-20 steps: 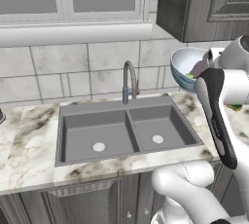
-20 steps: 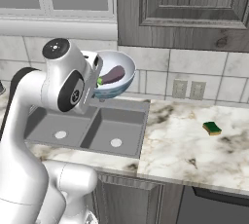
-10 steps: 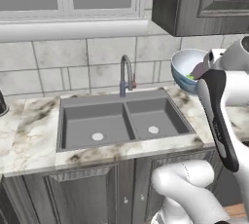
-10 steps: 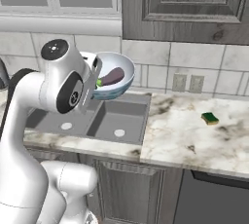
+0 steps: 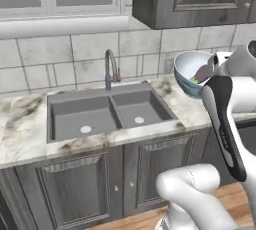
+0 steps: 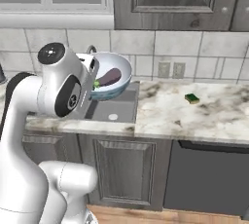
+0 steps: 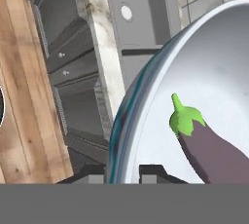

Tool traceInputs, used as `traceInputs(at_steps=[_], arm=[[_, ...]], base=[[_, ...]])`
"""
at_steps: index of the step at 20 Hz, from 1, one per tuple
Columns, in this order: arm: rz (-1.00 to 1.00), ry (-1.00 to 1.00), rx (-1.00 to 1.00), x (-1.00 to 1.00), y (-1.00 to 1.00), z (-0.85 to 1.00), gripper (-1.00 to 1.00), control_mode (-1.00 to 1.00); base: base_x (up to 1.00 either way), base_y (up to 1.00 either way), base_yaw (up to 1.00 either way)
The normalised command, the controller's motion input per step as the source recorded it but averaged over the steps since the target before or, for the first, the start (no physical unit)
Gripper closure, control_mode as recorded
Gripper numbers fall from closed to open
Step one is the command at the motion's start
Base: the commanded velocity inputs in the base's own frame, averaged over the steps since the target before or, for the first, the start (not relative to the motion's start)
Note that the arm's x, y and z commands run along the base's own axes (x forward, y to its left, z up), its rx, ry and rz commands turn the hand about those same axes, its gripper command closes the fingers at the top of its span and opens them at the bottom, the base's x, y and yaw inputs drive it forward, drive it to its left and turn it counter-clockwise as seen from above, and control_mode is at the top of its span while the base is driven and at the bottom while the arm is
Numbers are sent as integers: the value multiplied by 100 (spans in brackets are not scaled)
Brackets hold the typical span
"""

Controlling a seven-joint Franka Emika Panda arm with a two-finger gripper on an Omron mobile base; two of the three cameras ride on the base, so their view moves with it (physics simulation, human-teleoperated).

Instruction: Pick the eggplant from the sink and place it in the bowl. Then pick the bowl and place it in the microwave. Then close the microwave door and press the start button.

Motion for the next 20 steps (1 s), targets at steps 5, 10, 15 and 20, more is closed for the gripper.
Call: traceInputs(at_steps=[5,10,15,20], arm=[[0,0,0,0,0,0,100,100],[0,0,0,0,0,0,100,100],[0,0,0,0,0,0,100,100],[0,0,0,0,0,0,100,100]], base=[[0,0,-89],[-10,-1,-84],[-20,-10,-79],[-17,-9,-79]])
